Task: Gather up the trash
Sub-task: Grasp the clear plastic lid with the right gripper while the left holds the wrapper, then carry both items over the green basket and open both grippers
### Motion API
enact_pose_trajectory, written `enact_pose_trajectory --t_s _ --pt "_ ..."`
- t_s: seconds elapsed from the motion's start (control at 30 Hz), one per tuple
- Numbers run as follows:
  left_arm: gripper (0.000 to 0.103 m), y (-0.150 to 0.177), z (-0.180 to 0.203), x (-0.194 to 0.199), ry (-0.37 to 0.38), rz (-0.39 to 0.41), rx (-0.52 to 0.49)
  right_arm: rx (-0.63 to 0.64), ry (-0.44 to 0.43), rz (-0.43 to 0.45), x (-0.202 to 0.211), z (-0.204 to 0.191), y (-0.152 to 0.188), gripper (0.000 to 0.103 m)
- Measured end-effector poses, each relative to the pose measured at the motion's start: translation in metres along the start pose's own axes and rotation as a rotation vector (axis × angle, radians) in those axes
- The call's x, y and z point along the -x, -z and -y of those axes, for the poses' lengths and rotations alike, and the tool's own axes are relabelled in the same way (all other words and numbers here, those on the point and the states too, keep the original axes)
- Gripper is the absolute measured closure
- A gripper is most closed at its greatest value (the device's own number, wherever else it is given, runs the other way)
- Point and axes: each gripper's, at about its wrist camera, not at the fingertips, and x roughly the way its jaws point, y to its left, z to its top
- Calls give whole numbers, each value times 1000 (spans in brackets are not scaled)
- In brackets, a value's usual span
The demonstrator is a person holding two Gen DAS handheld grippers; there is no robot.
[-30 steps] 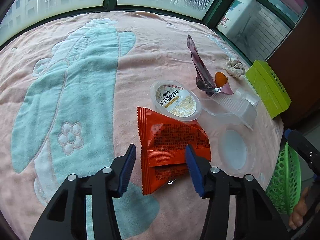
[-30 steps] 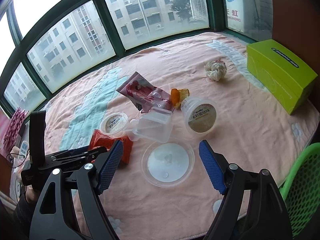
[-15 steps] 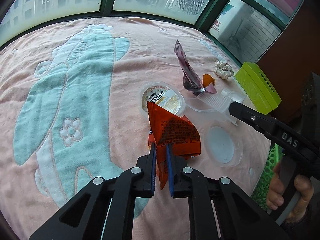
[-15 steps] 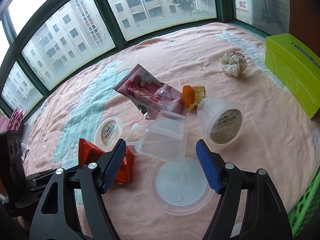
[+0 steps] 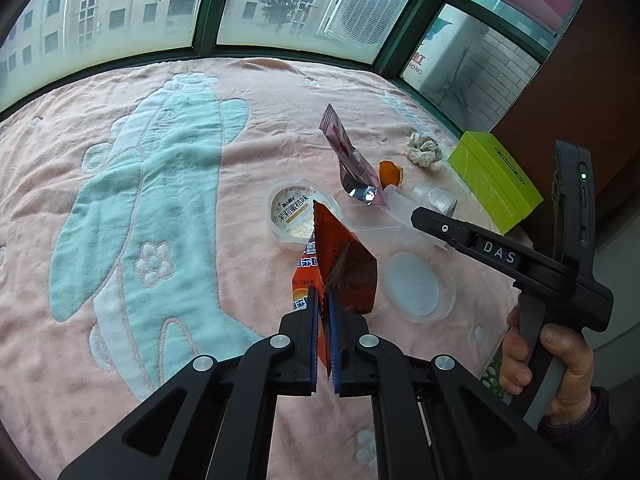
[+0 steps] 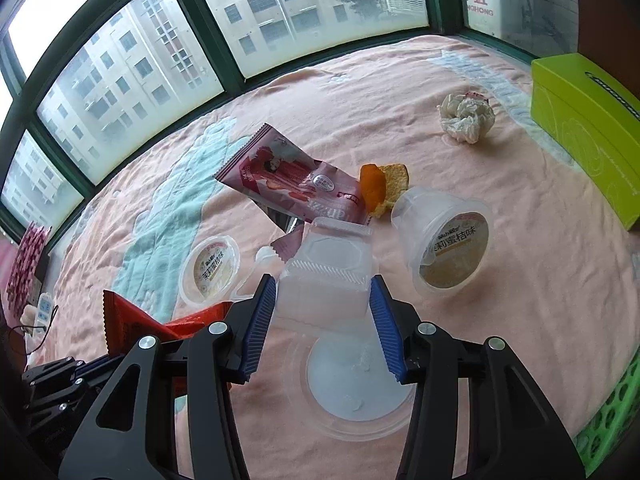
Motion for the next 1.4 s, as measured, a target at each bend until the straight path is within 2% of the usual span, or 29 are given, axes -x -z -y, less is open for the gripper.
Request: enact_pose_trajectory --t_s 0.57,0.97,1.4 --pt "98 0 41 36 40 68 -69 -38 -31 125 90 18 26 54" --pt "98 -1 97 38 118 72 -154 -85 60 197 148 55 54 54" --pt "98 0 172 24 219 42 -268 -215 205 243 201 125 93 54"
